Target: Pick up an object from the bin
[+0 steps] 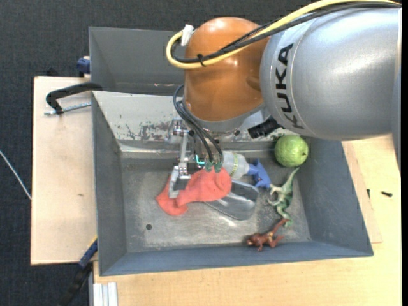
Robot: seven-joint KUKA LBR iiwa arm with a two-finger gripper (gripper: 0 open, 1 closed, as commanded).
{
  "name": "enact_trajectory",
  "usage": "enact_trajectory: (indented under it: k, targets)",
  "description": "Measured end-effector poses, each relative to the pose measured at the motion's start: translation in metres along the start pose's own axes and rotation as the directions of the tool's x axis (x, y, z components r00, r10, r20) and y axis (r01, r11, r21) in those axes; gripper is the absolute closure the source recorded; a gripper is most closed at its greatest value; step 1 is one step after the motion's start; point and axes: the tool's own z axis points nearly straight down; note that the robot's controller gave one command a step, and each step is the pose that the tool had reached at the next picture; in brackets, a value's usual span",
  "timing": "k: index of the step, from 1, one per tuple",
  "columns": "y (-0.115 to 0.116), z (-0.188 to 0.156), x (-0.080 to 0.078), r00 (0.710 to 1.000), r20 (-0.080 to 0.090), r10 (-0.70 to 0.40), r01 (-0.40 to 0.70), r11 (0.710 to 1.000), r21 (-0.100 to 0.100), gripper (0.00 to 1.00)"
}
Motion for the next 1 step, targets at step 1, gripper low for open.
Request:
enact_trajectory:
  k: [1]
  targets:
    - [-0.001, -0.0039, -0.0018, 1.0, 0.007, 0.003, -0.003, 1.0, -0.002, 0.0]
